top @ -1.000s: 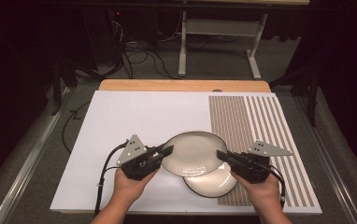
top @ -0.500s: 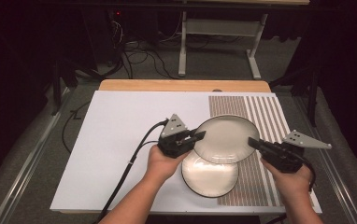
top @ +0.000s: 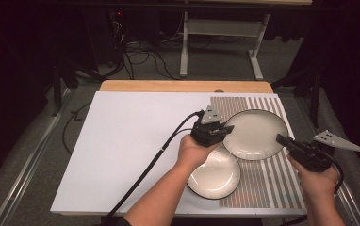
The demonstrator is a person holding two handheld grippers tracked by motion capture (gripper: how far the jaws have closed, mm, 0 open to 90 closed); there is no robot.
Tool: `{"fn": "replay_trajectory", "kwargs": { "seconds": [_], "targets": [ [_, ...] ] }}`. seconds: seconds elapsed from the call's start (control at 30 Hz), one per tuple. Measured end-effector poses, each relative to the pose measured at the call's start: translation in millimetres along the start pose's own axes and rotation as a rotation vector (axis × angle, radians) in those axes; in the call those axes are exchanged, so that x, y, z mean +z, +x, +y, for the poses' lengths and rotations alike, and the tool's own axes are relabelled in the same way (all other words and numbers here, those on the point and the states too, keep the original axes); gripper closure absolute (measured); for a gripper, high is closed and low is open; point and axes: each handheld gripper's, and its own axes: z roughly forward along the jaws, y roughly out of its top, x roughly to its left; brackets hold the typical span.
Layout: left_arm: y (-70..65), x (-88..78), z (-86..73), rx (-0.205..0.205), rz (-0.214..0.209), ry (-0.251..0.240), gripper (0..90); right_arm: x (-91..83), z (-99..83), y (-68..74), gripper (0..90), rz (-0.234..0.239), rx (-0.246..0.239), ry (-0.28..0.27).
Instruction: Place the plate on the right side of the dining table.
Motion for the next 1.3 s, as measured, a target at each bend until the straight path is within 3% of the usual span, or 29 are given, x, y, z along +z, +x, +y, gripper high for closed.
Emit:
{"fn": "replay_trajectory", "kwargs": {
  "seconds": [0.17,0.33,0.6,0.73,0.9,1.3],
  "targets": [
    [-1.7,15.8,-0.7,-0.005,-0.006,0.012,79.4,-4.8,-4.3,-11.9,86.8,-0.028,0.006,0.009],
    [-1.5,34.4,-6.2,-0.043,0.002,0.044,79.4,-5.2,-10.5,-19.3,86.8,-0.065,0.008,0.035],
    [-2.9,51.8,-12.0,-0.064,0.003,0.081,79.1,-5.2,-22.5,-27.9,86.8,-0.093,0.037,0.065],
    [-5.0,56.2,-15.4,-0.076,0.010,0.105,78.8,-5.1,-27.5,-31.0,86.8,-0.094,0.057,0.083],
    [-8.5,56.0,-17.0,-0.060,0.014,0.125,78.9,-6.6,-32.3,-30.8,86.8,-0.095,0.061,0.096],
    [-6.5,63.1,-26.1,-0.097,0.011,0.156,78.0,-5.6,-36.8,-30.3,86.4,-0.097,0.055,0.125]
  ]
}}
